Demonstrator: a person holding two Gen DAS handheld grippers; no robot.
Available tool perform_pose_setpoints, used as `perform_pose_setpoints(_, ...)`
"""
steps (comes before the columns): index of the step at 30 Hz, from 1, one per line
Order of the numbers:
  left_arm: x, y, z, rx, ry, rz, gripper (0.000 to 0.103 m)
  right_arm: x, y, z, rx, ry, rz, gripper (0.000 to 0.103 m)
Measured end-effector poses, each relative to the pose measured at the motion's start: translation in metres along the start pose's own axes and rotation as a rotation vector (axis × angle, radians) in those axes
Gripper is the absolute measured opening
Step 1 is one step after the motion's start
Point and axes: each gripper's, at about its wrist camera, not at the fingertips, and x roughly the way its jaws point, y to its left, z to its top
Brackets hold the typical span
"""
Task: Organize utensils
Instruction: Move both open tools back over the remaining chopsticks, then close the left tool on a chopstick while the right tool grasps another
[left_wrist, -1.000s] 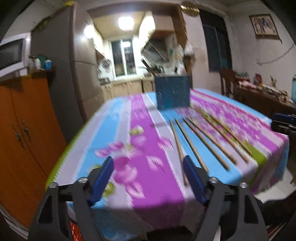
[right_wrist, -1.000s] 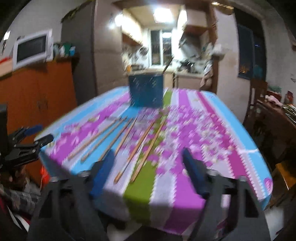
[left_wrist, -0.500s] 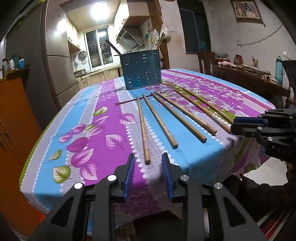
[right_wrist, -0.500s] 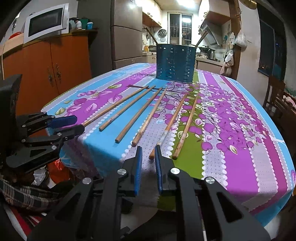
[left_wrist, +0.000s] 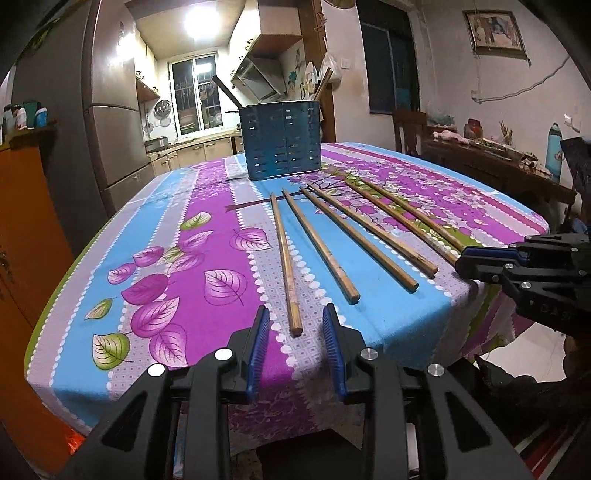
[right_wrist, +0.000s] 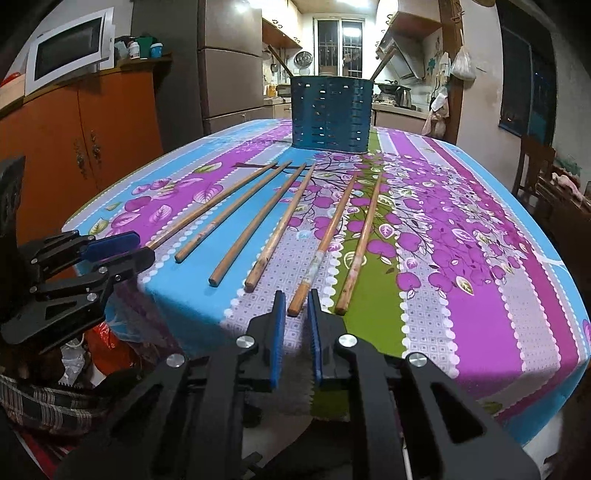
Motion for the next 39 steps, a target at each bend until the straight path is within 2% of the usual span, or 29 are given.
perform_pose_setpoints(8, -0.001, -0.001, -0.005, 0.01, -0.033, -0.007, 0.029, 0.001, 0.002, 0.001, 0.019, 0.004, -0.019, 0.01)
perform_pose_setpoints(10, -0.001, 0.001, -0.006, -0.005, -0.038, -0.018, 0.028, 0.001, 0.001, 0.001, 0.028, 0.004, -0.016, 0.007)
perform_pose_setpoints(13, -0.001, 0.005, -0.007, -0.026, -0.047, -0.024, 0.02, 0.001, 0.002, 0.001, 0.038, 0.001, -0.018, 0.007)
perform_pose_setpoints(15, 0.0, 0.008, -0.006, -0.037, -0.047, -0.016, 0.011, 0.001, 0.001, 0.001, 0.048, 0.0, -0.02, 0.006)
perform_pose_setpoints(18, 0.003, 0.014, -0.003, -0.063, -0.038, -0.017, 0.008, -0.002, -0.002, 0.004, 0.055, -0.015, -0.031, 0.006)
perform_pose_setpoints(26, -0.009, 0.022, 0.017, -0.091, -0.083, -0.01, 0.007, -0.018, -0.008, 0.027, 0.031, -0.09, -0.051, 0.006)
perform_pose_setpoints(39, -0.027, 0.034, 0.071, -0.091, -0.189, 0.025, 0.008, -0.044, -0.017, 0.085, -0.072, -0.286, -0.105, 0.005)
